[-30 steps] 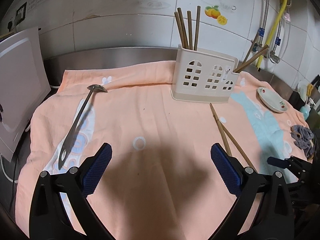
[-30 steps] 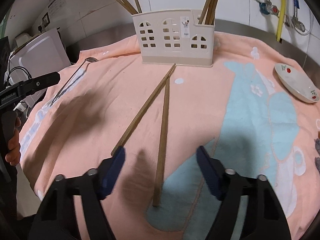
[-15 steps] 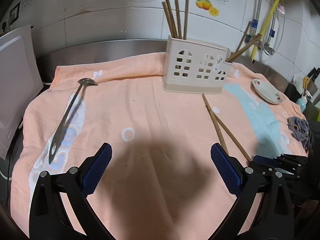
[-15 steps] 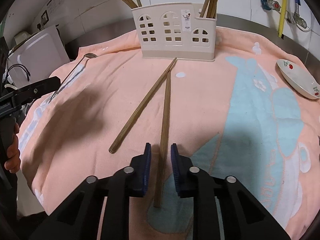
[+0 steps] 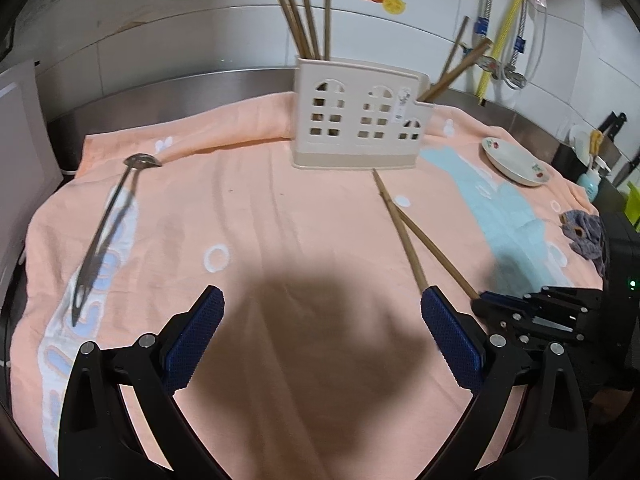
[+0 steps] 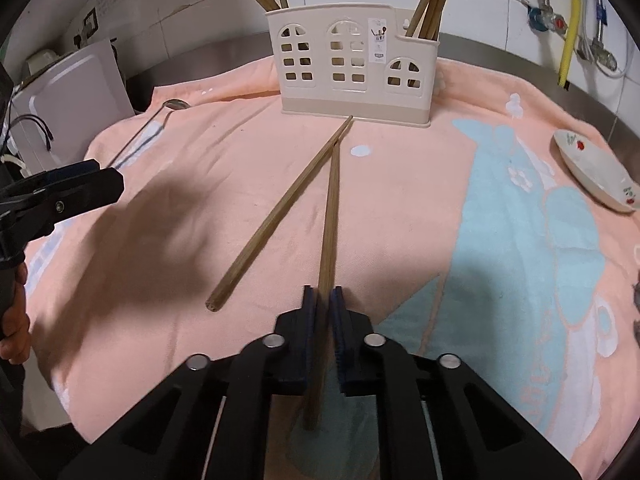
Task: Organize utensils
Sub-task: 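Close the right gripper on a wooden chopstick while the left gripper approaches the other, then close the left gripper on the second wooden chopstick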
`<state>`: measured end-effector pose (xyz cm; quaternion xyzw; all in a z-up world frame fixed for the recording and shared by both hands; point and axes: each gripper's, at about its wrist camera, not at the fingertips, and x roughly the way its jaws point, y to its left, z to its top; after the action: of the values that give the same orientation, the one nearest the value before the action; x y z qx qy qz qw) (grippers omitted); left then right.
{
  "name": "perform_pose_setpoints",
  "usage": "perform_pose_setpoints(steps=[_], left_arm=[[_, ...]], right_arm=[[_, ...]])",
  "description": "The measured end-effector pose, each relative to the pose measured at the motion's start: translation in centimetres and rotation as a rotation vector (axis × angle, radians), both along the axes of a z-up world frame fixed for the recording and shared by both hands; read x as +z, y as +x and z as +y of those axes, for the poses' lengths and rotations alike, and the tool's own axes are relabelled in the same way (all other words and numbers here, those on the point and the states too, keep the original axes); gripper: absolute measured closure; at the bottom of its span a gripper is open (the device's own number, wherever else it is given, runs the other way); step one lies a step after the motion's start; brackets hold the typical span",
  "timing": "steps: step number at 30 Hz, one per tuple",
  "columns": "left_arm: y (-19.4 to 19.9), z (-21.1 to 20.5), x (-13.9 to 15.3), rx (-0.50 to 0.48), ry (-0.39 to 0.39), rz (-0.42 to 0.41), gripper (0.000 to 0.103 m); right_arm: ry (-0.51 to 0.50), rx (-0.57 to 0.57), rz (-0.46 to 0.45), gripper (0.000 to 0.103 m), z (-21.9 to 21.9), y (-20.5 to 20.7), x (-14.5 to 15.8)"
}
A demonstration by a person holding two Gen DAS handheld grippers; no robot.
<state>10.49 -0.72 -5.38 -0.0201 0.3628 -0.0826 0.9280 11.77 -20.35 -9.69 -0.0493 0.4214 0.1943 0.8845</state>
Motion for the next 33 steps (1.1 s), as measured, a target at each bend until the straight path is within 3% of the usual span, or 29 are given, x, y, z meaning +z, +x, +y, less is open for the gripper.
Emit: perform_pose_setpoints(steps=[5, 16, 22, 28, 33], left_arm=[[0.0, -1.9, -0.7, -0.054, 0.005, 0.014, 0.007], [1.6, -5.9, -3.1, -0.167, -0.025, 0.089, 0.043], [2.8, -7.1, -4.6, -0.178, -0.041, 0.135, 0.064], [3.4, -7.8, -5.0, -0.179, -0.022, 0.139, 0.077], [3.7, -8.6, -5.0, -0.175, 0.026, 0.135, 0.081]], right_arm=[[0.015, -0.010, -0.001, 0.096, -0.7, -0.1, 0.2], [0.046, -0.023, -0.062, 0.097, -2.8, -1.5, 2.8], [0.054, -0.022, -0.076, 0.097, -3.1, -1.9, 3.3], [0.061, -0.026, -0.086, 0.096, -3.6, -1.9, 3.7], [0.065, -0.024, -0.106, 0.096, -3.8, -2.1, 4.5]])
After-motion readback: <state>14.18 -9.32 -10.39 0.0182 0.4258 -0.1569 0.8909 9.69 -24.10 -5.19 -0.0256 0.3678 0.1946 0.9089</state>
